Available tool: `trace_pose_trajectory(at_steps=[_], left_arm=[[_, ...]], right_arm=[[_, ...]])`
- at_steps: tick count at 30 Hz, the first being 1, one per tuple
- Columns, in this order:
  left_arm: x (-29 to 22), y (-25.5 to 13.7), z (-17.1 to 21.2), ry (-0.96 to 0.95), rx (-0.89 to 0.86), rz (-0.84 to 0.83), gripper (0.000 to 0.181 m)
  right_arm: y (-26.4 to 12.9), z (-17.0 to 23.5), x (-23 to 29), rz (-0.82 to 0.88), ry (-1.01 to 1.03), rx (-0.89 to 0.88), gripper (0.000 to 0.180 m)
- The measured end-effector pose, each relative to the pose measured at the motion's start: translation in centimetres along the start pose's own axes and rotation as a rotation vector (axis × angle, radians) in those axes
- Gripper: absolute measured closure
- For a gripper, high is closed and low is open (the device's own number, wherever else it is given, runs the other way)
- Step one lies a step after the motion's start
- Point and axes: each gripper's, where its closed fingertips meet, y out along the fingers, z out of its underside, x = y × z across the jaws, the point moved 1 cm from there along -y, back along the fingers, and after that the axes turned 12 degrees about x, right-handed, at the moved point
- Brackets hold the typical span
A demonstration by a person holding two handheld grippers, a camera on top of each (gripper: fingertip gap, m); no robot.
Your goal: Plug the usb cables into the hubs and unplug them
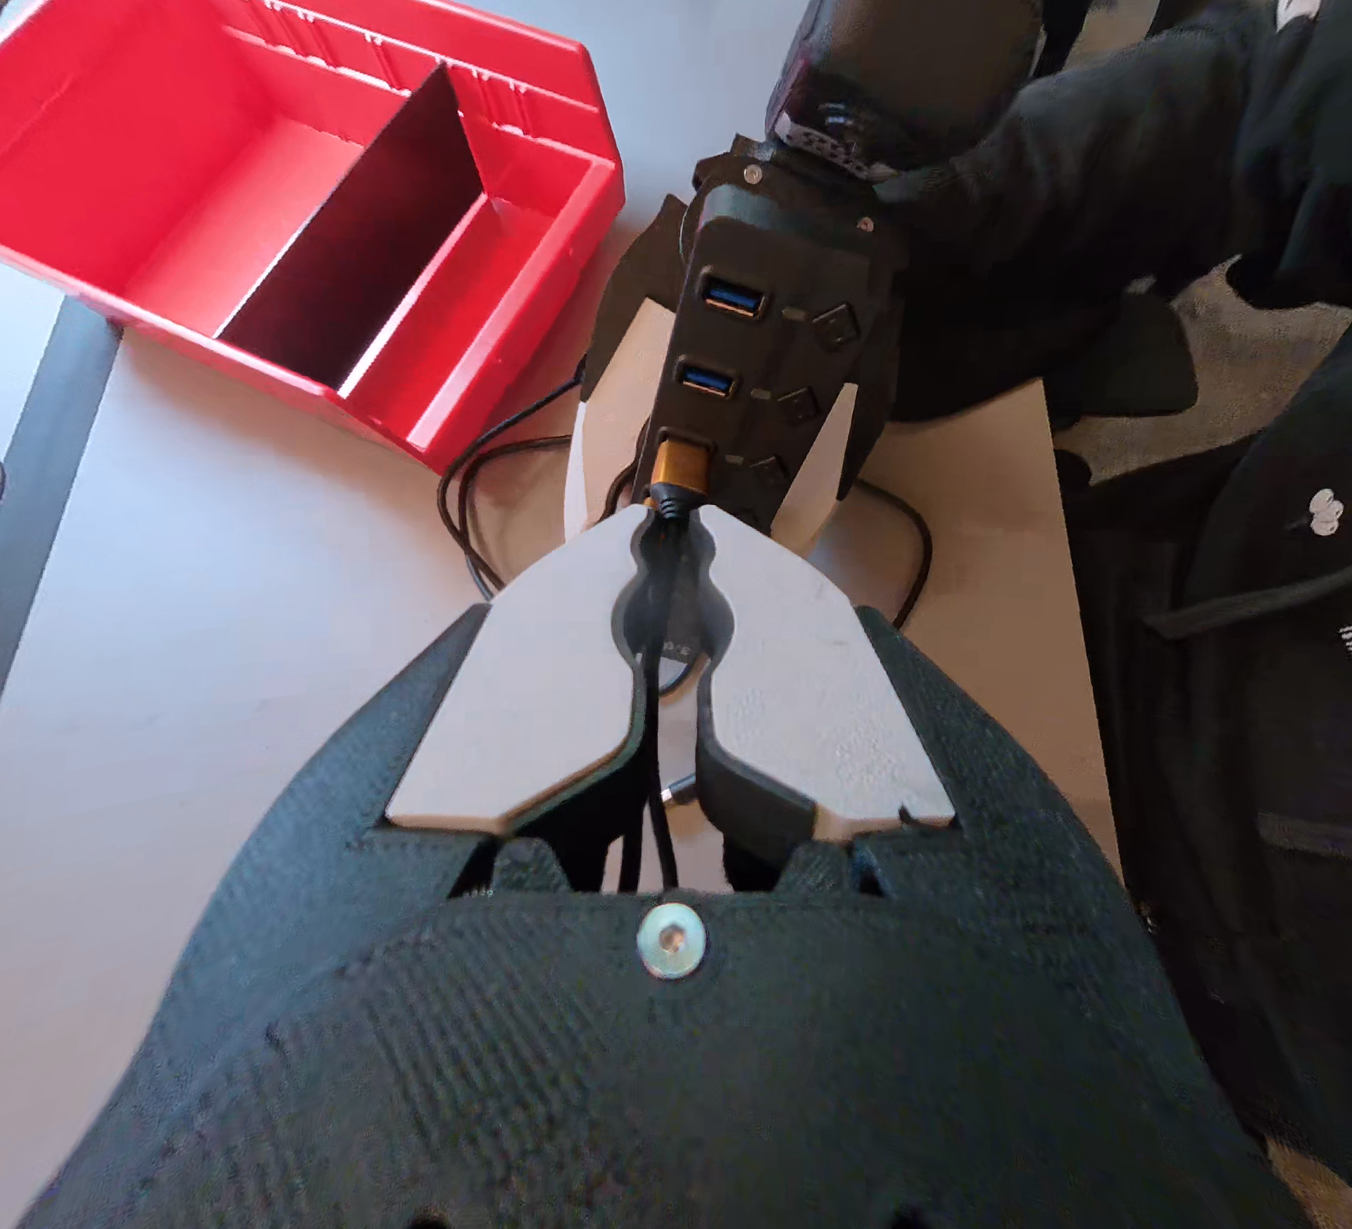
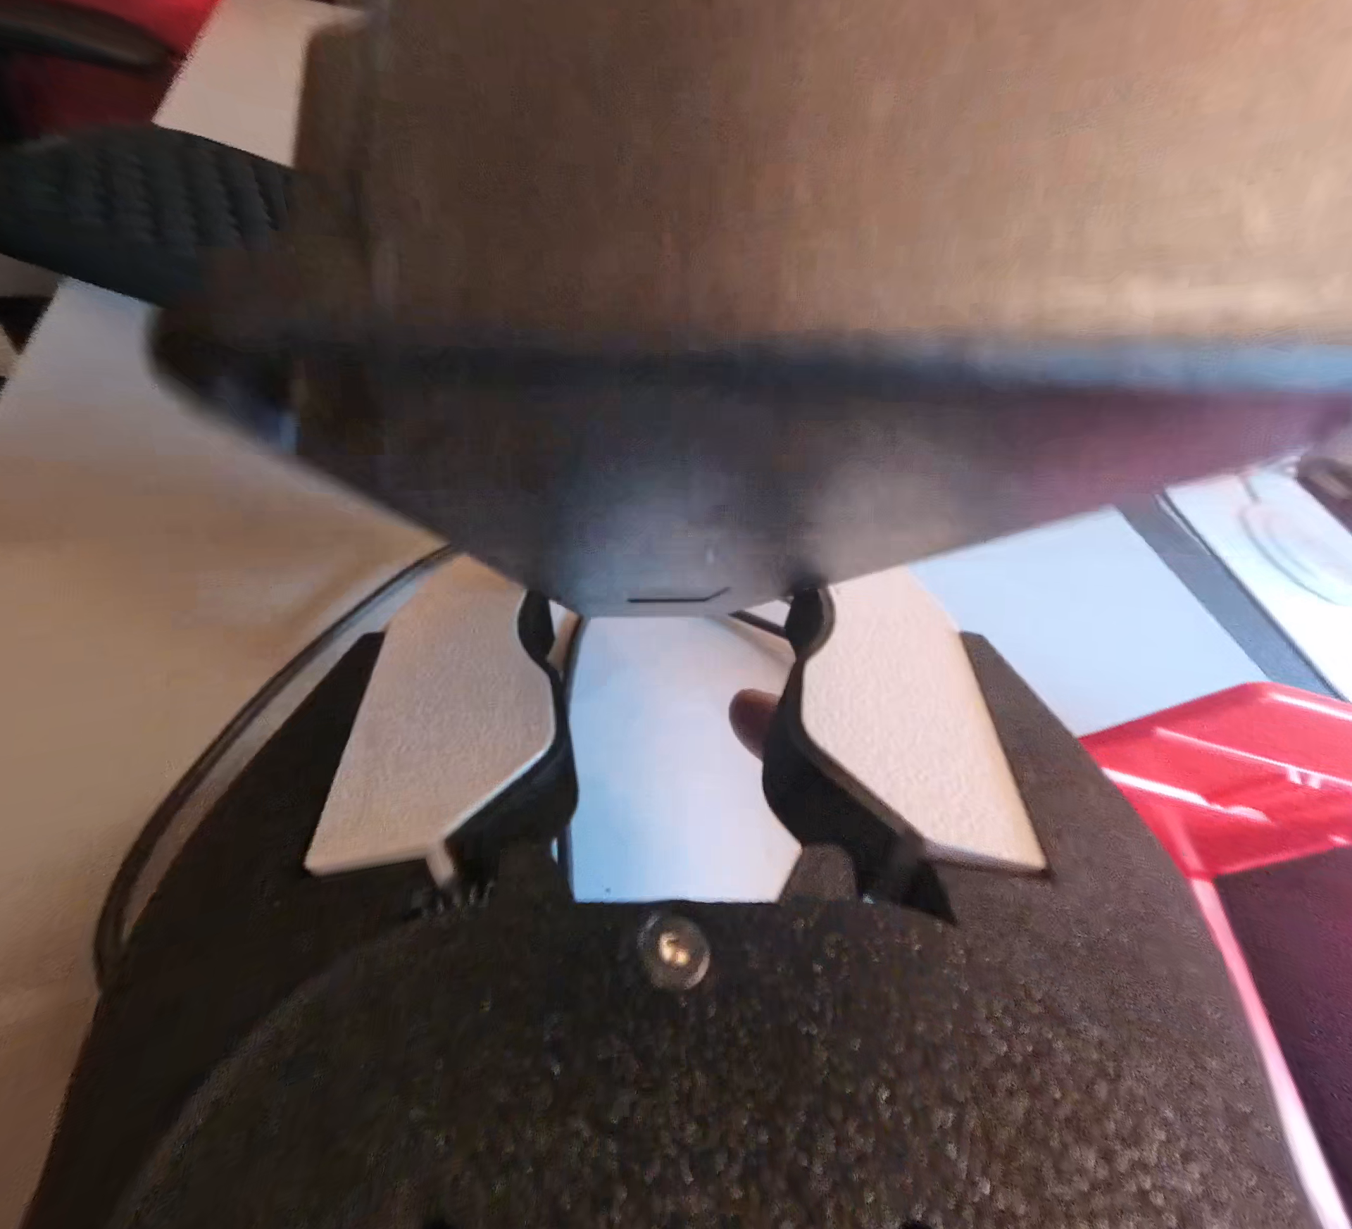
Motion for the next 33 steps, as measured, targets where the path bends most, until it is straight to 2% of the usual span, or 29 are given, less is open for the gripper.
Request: trace_pose_trajectory(at_steps=[2, 5, 7, 9, 12, 14, 18, 21, 22, 24, 26, 29, 31, 33], left_arm=[[-0.1, -0.3, 0.6, -0.017, -0.052, -0.013, 0.170], [-0.3, -2.0, 1.4, -0.078, -0.175, -0.023, 0.153], [-0.7, -3.8, 1.8, -0.108, -0.311, -0.037, 0.153], [-1.7, -4.5, 2.8, -0.123, -0.422, -0.008, 0.163], [-2.4, -2.8, 5.0, -0.152, -0.434, -0.004, 0.162], [-2.0, -0.7, 5.9, -0.188, -0.402, -0.028, 0.154], [1.5, 1.3, 4.9, -0.145, -0.376, -0.309, 0.124], [3.0, 1.9, 3.2, -0.030, -0.311, -0.497, 0.112], [3.4, 2.2, 2.9, 0.008, -0.292, -0.555, 0.118], [4.1, 2.2, 3.0, 0.030, -0.286, -0.648, 0.145], [4.2, 2.3, 4.0, 0.043, -0.274, -0.667, 0.146], [4.5, 1.1, 5.5, 0.050, -0.271, -0.695, 0.148], [4.2, -0.1, 5.8, 0.023, -0.330, -0.630, 0.152], [4.0, -1.9, 5.6, -0.018, -0.410, -0.557, 0.154]], right_arm=[[-0.1, -0.3, 0.4, -0.027, 0.001, -0.016, 0.117], [-0.4, -0.5, 0.5, -0.033, -0.003, -0.017, 0.117], [-0.6, -0.4, -0.2, 0.011, -0.013, -0.007, 0.117], [-1.0, -0.5, -1.0, 0.050, -0.005, -0.016, 0.117], [-1.8, -1.2, -2.5, 0.098, 0.054, -0.078, 0.117], [-2.5, -2.5, -3.5, 0.135, 0.115, -0.158, 0.117], [-3.8, -5.9, -5.1, 0.193, 0.261, -0.319, 0.117], [-3.8, -7.4, -5.4, 0.203, 0.374, -0.384, 0.117], [-3.5, -7.7, -5.4, 0.195, 0.416, -0.392, 0.117], [-2.6, -7.5, -5.1, 0.183, 0.461, -0.363, 0.117], [-1.8, -6.9, -4.7, 0.165, 0.458, -0.328, 0.117], [-0.3, -6.0, -3.9, 0.036, 0.501, -0.310, 0.117], [0.1, -5.7, -3.4, -0.045, 0.494, -0.318, 0.119], [0.0, -5.5, -3.5, -0.032, 0.429, -0.307, 0.119]])
